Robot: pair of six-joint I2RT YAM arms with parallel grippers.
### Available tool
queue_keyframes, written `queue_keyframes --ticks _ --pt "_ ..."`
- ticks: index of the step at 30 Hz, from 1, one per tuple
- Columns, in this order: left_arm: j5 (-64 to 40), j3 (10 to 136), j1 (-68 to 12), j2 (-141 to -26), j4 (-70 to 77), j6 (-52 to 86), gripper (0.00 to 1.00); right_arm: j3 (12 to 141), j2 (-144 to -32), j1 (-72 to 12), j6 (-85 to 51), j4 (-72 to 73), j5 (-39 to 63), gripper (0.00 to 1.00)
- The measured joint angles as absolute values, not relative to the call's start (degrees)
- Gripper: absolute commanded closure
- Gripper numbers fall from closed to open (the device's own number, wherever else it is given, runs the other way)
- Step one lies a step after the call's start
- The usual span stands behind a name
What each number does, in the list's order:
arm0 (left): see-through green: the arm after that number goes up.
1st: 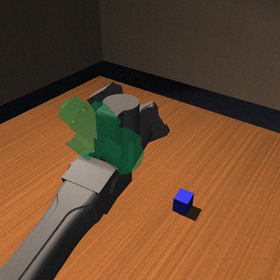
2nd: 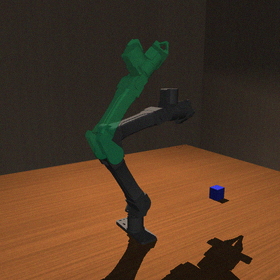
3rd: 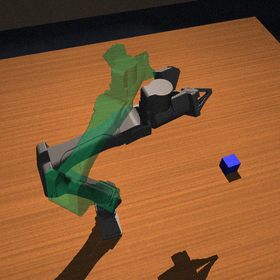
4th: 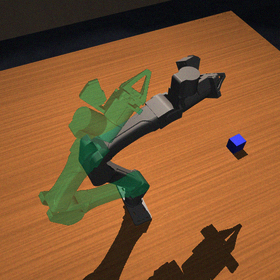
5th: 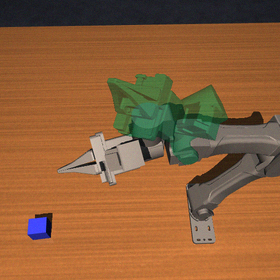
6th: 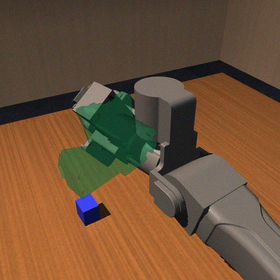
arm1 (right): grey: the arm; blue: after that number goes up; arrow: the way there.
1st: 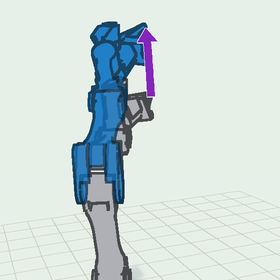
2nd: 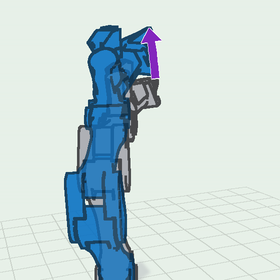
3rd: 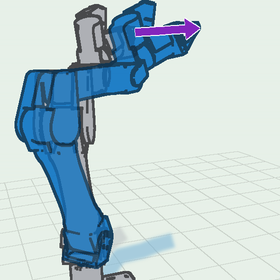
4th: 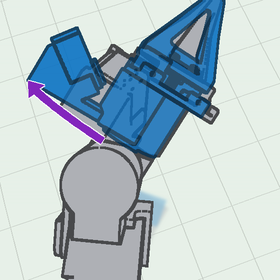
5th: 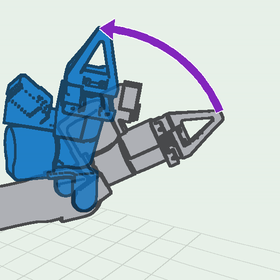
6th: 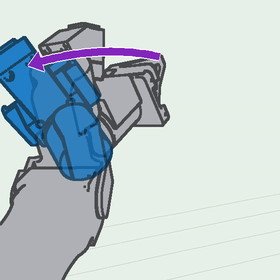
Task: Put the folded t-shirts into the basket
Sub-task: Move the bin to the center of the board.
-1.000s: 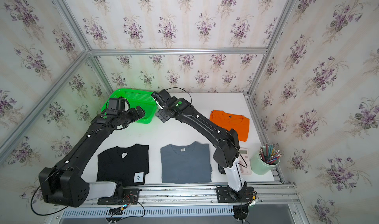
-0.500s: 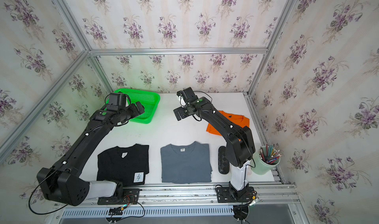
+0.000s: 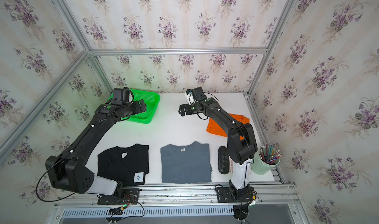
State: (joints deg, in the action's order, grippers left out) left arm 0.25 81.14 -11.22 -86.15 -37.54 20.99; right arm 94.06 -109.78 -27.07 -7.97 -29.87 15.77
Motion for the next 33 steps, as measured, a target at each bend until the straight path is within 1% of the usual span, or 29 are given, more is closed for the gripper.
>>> queue_keyframes --ticks 3,6,17,21,27,33 --pt "-0.8 83.0 -9.8 -89.6 -37.7 19.6 0.0 95.7 -111.1 -26.6 -9.0 -29.8 15.3 0.0" --pt "-1.9 85.1 -9.5 -92.8 -38.0 18.7 0.03 95.4 -110.7 -26.6 -9.6 -29.2 14.5 0.0" --pt "-9.5 89.0 -9.1 -102.6 -38.5 18.5 0.06 89.3 -107.3 -25.3 -12.3 -25.1 11.3 0.0" --pt "-12.0 88.5 -9.3 -104.0 -38.5 18.6 0.07 85.4 -105.6 -25.0 -12.3 -23.9 10.9 0.0" --pt "-16.8 84.3 -9.6 -104.1 -35.6 19.9 0.09 82.1 -103.7 -23.6 -12.5 -22.0 9.4 0.0" --pt "-20.9 86.5 -11.8 -108.0 -33.1 20.9 0.1 80.0 -101.7 -23.8 -13.1 -20.4 7.4 0.0"
